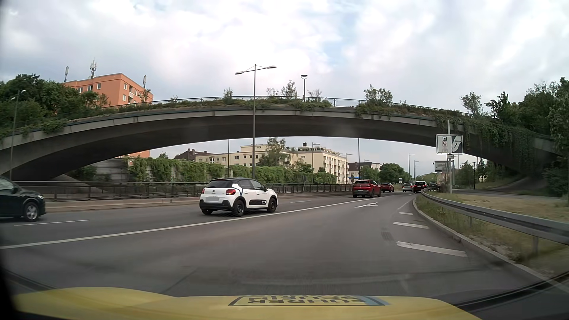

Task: Follow the waypoints while adhering to traffic rules and regulations

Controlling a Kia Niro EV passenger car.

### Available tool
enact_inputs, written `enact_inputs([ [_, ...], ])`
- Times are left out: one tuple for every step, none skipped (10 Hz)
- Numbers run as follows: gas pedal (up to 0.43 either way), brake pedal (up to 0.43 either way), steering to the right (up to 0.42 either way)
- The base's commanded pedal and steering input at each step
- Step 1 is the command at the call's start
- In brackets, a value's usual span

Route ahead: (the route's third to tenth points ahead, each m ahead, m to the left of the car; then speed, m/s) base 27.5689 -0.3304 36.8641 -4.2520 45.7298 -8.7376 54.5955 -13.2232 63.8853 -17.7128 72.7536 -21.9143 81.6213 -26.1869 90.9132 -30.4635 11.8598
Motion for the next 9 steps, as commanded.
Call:
enact_inputs([
  [0.067, 0.0, 0.1],
  [0.067, 0.0, 0.1],
  [0.079, 0.0, 0.1],
  [0.087, 0.0, 0.1],
  [0.087, 0.0, 0.1],
  [0.087, 0.0, 0.097],
  [0.087, 0.0, 0.097],
  [0.087, 0.0, 0.095],
  [0.087, 0.0, 0.093],
])
